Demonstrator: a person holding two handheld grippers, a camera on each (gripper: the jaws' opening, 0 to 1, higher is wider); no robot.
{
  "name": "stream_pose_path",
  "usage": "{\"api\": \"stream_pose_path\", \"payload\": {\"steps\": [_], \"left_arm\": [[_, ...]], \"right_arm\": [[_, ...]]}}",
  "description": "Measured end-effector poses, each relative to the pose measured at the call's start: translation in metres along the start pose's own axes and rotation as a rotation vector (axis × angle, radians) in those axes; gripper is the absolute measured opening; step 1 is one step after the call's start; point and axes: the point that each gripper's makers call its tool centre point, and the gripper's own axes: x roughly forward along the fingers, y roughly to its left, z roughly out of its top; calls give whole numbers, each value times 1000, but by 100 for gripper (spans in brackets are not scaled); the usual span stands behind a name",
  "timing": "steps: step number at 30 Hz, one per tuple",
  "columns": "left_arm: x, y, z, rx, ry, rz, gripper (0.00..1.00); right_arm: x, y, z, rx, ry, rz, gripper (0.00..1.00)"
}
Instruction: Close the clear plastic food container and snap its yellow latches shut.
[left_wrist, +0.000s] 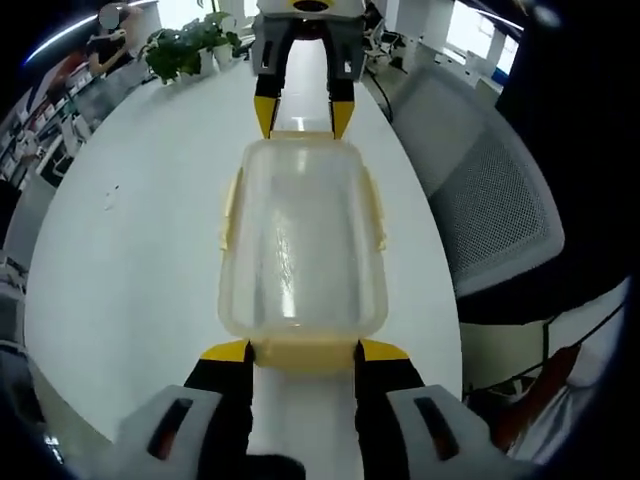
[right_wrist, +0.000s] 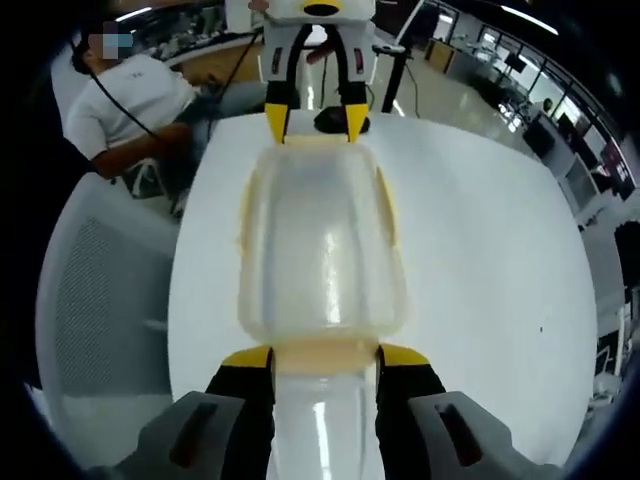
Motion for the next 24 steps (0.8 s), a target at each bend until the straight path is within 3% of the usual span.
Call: {"api": "stream_pose_path", "payload": {"steps": [9,24], "left_arm": [[11,4,15,-18,-5,8,38],[33,6,47,-47,-10,-13,38]], "right_arm": [[-9,-7,-17,-8,9,-14,38],[-18,-11,-54,-9,7,26,38]]}}
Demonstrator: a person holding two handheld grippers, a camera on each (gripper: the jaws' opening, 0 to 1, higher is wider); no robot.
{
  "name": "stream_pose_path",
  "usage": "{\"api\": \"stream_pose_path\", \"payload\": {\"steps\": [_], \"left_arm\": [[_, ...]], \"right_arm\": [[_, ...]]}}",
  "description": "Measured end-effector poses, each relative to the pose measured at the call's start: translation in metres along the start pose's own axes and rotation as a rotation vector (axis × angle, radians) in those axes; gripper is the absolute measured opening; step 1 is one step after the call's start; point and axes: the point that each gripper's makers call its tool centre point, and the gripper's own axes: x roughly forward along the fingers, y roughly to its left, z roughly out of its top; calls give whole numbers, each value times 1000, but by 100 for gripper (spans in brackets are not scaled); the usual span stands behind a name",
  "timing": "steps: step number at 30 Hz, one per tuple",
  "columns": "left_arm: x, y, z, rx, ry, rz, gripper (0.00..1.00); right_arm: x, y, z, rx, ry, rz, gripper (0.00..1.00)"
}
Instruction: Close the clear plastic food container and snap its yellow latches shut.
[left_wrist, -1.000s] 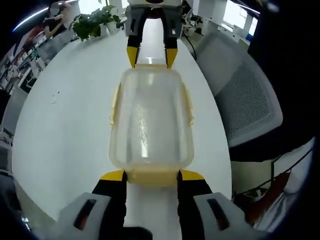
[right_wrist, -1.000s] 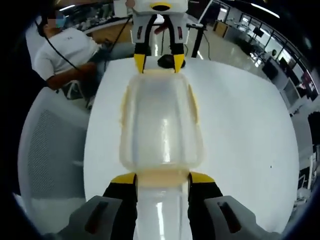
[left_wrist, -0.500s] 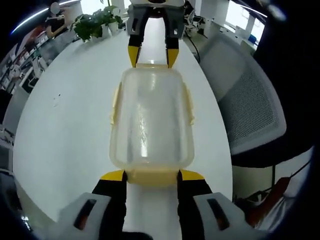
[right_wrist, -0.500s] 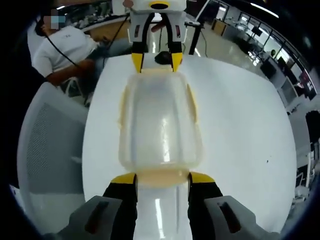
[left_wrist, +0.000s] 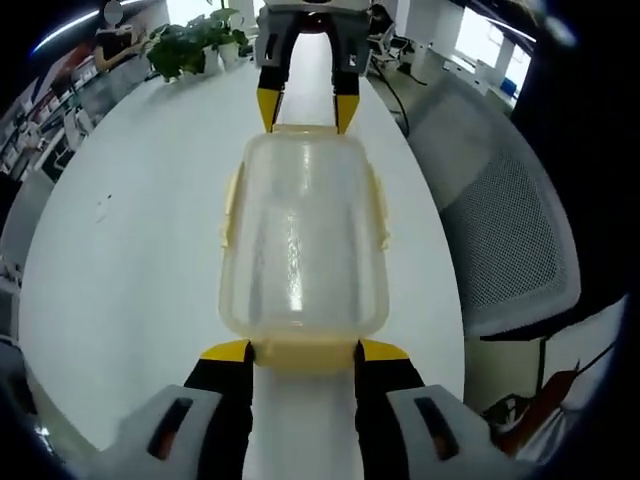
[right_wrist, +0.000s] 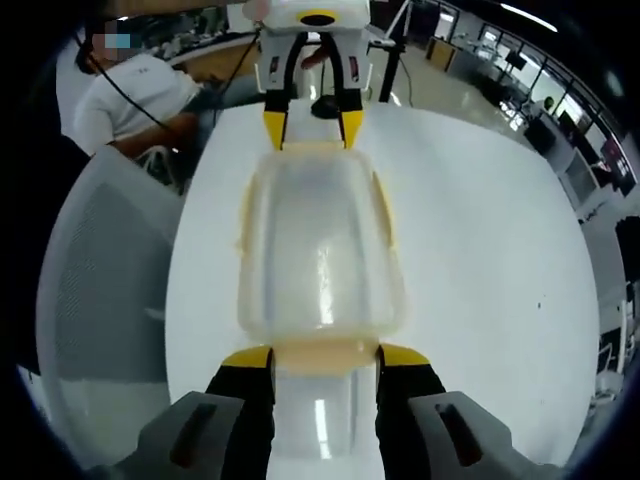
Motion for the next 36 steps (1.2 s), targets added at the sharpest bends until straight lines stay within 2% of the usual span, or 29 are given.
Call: {"api": "stream_pose_path", "payload": {"steps": [10,24,36], "left_arm": [[15,-7,21,-17,8,-15,38],[34,-6,55,-4,13,-22,38],[54,-11,70,-8,30,-51,38]], "right_arm": [[-6,5,-27,5,2,12,38],[-17,6,-63,7,8,1,38],[-23,10,-84,2,20,13,38]]}}
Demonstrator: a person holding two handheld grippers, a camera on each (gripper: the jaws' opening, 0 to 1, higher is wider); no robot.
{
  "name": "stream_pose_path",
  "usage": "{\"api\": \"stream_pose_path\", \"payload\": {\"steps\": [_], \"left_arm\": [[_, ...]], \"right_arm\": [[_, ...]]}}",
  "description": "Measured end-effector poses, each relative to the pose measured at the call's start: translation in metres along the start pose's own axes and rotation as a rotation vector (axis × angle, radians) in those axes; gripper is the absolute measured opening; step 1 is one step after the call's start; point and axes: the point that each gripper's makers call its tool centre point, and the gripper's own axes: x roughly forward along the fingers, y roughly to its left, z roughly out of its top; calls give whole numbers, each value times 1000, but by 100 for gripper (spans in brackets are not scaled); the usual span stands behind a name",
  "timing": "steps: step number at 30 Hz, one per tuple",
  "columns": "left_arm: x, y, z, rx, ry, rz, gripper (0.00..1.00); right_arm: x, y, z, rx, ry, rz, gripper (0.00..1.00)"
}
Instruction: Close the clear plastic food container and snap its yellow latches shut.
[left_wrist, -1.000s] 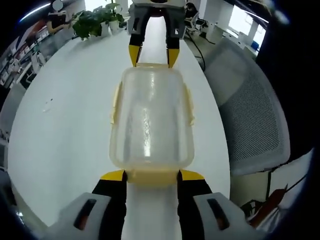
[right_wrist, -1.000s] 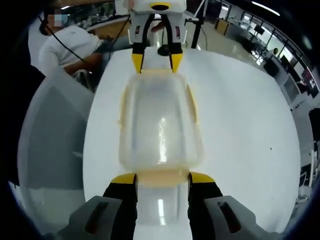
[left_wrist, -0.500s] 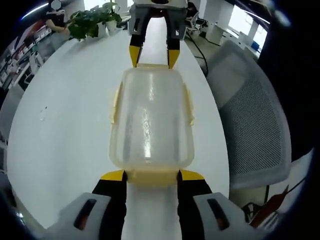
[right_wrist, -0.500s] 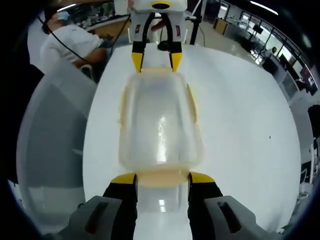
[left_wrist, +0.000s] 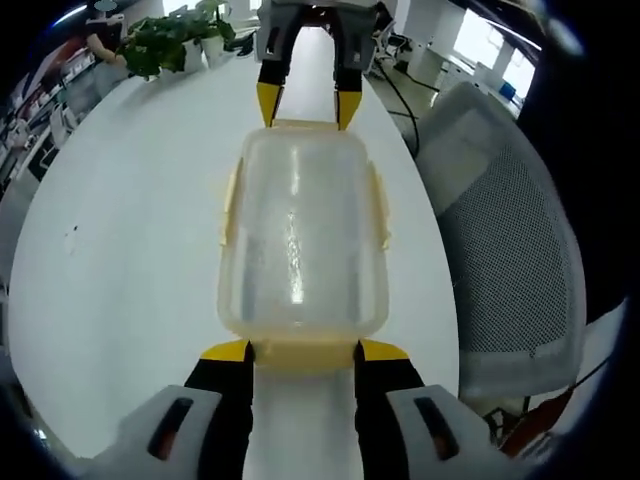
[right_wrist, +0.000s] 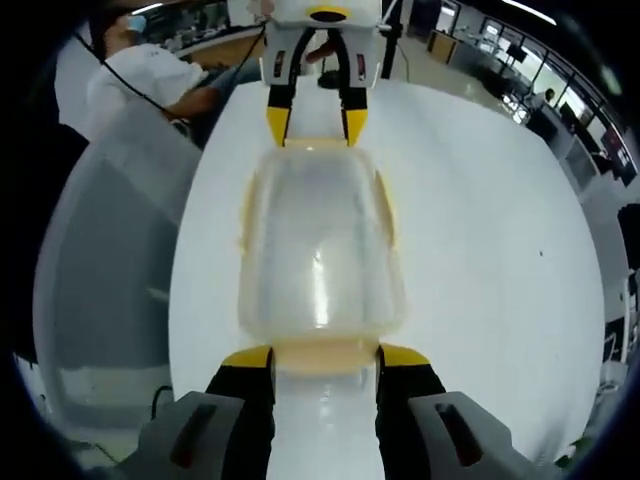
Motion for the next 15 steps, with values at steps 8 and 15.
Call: {"api": "stream_pose_path", "payload": {"steps": [8,15], "left_arm": [[7,3,19,-1,-16,2,38],[12,4,33,4,-12,-7,38]], "right_arm": [[-7,-3,-19,7,-2,0,38],[-11,-3,-33,20,-6,2,38]]}}
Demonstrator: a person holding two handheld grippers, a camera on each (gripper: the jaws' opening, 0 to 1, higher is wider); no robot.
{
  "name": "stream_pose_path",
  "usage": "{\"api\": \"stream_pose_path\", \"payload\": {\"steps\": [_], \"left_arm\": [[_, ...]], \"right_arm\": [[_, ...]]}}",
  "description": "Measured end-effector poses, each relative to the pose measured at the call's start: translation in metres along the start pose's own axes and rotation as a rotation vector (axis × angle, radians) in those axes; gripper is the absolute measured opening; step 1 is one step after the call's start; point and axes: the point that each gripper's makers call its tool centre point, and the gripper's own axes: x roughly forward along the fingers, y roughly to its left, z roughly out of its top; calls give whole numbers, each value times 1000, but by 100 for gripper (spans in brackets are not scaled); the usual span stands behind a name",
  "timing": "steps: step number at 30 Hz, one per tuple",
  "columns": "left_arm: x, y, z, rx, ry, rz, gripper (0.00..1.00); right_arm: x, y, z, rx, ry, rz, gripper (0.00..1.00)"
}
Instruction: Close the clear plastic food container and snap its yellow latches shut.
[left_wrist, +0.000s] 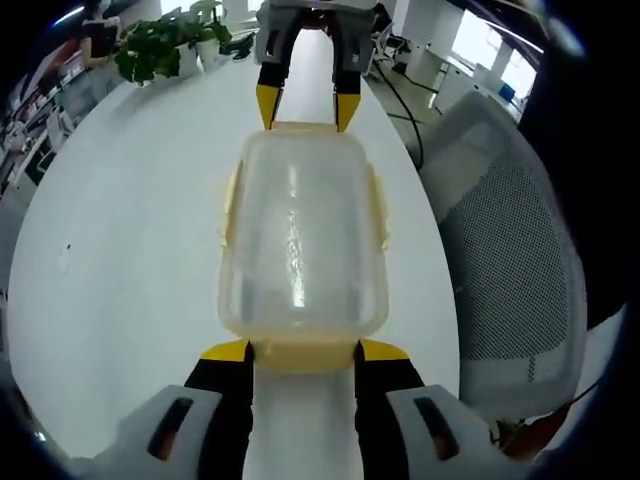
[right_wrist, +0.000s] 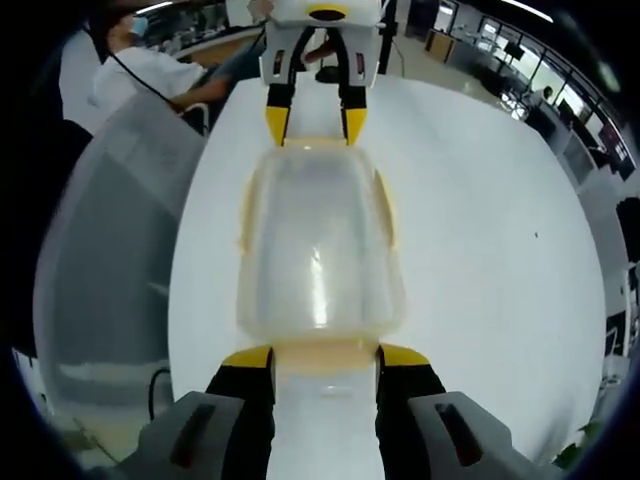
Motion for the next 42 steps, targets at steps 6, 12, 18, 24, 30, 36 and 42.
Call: {"api": "stream_pose_path", "payload": {"steps": [6,12,18,24,30,36,42], "left_arm": [[5,-1,9,8,9,-7,38],[8,-1,19,2,1,-5,38],[11,-1,25,10,14,-3,38],[12,-2,28,8,20,-1,38],[12,-4,26,8,33,-3,38],[15,-5,31,8,14,3,38],[15,-5,33,20,26,6,38]], "right_arm": [[-3,4,-10,9,-11,2,38],[-7,2,-21,11,-17,-4,38],[-8,3,-26,7,-17,-9,38],[-6,4,-30,18,-19,-9,38],[-8,7,-28,16,-35,-8,38],[-5,6,-35,19,-23,-8,38],[-7,8,-36,22,-23,-13,38]]}}
